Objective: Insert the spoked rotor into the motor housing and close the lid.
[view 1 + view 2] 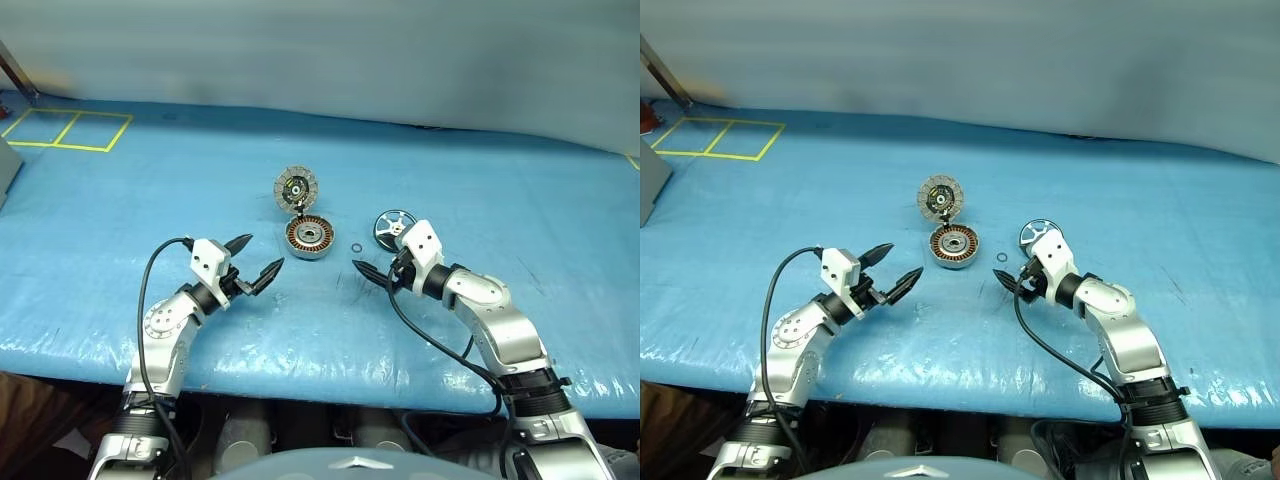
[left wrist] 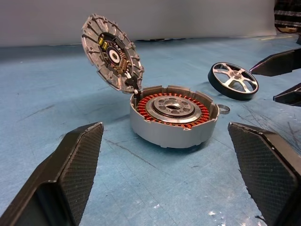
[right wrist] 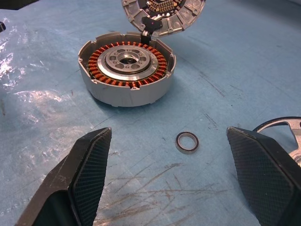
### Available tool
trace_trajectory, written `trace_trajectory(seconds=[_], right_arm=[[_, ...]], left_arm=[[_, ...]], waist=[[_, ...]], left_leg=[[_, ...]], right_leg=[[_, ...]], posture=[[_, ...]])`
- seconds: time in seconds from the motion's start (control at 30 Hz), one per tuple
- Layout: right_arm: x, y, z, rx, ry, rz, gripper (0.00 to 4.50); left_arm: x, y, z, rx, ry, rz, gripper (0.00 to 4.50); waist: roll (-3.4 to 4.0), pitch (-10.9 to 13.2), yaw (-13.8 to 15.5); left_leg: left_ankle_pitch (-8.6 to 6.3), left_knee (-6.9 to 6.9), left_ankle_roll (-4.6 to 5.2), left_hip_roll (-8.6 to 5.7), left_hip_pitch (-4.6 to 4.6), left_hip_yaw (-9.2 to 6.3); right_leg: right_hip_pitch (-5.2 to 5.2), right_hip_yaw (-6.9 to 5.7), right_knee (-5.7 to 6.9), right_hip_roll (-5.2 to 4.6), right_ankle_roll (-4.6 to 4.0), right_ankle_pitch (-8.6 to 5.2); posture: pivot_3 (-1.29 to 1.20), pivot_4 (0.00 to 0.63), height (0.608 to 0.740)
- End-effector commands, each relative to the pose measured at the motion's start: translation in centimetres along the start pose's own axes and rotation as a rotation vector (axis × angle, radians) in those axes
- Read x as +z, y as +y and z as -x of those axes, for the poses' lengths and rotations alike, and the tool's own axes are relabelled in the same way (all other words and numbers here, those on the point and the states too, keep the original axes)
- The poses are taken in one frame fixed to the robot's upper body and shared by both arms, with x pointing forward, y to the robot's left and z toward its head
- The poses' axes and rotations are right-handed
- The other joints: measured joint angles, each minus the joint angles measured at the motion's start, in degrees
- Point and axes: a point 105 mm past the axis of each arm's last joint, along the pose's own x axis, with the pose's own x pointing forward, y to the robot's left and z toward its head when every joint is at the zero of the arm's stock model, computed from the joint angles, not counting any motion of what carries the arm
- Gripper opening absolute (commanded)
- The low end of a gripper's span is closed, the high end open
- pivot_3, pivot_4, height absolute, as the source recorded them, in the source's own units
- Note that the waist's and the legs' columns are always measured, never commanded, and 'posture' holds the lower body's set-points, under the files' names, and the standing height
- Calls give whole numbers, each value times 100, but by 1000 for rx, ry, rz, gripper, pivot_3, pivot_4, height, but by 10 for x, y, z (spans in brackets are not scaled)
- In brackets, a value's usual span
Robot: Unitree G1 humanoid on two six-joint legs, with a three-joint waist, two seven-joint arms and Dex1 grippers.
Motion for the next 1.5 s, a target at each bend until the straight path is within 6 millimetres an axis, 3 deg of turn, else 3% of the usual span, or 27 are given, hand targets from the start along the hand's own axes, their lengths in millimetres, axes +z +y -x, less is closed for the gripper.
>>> trace_trajectory(seconds=[0.03,1.17,1.27,1.5], right_arm=[[9,-4,3,-18,-39,10,4082],[7,-5,2,-41,-46,5,4082],[6,-7,6,-52,-47,-3,4082],[6,-14,13,-80,-44,-2,4082]], left_arm=[[9,0,-4,-12,-27,-28,4500],[12,4,-13,-80,19,-74,4500],[17,0,-20,-179,84,-189,4500],[36,-14,-40,-606,384,-704,4500]], waist=[[0,0,0],[0,0,0],[0,0,14],[1,0,35]], left_leg=[[0,0,0,0,0,0],[0,0,0,0,0,0],[1,0,-1,0,-1,-2],[2,1,0,-9,0,5]], right_leg=[[0,0,0,0,0,0],[0,0,1,3,4,2],[0,-3,1,7,4,2],[1,0,4,14,-13,-8]], posture=[[0,150,740],[0,150,740],[0,150,740],[0,150,740]])
